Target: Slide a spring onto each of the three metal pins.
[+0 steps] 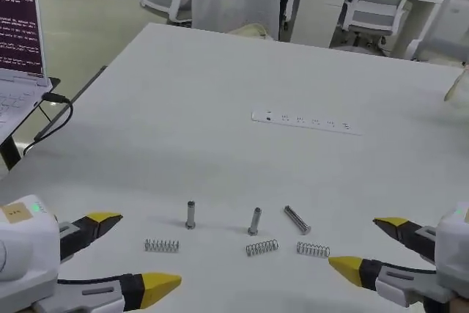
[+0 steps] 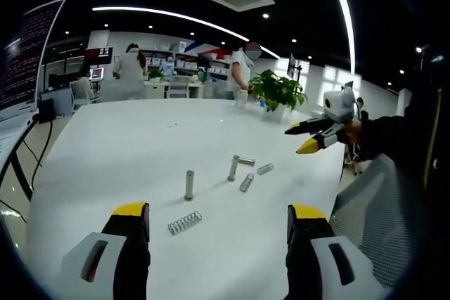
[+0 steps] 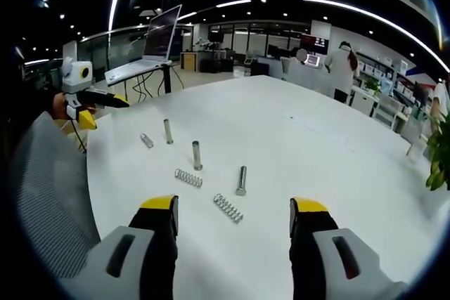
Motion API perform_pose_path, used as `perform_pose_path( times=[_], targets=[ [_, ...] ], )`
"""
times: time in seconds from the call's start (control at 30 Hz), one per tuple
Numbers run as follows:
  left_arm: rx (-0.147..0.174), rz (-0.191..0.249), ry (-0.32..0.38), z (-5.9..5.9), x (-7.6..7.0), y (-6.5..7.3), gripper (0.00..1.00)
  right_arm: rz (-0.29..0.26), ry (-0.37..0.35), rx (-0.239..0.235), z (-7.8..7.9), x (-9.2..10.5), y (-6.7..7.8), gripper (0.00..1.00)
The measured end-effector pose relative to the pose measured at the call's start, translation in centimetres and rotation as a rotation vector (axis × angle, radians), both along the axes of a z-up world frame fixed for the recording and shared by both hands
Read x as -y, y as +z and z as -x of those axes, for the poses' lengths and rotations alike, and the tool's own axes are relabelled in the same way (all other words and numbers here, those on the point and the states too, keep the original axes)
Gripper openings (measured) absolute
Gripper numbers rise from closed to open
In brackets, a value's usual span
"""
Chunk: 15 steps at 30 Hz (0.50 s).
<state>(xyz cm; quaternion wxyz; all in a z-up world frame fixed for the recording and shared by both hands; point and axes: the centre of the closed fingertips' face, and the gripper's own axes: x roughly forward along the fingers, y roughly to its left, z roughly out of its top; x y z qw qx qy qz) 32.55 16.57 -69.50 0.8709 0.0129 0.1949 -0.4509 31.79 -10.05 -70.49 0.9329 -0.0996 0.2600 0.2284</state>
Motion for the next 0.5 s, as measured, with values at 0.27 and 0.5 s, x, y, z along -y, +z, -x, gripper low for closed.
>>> perform_pose_path(
  times=[0.27,0.5],
  targets=[
    [-0.001,0.004,-0.004,-0.1,0.0,0.0,0.77,0.021,0.003,-0.021,-1.9,-0.1,-0.3,0.60],
    [0.002,0.000,-0.006,0.0,0.0,0.0,0.77,0.033,0.000,-0.040,-3.8,-0.2,-0.5,0.55]
  ],
)
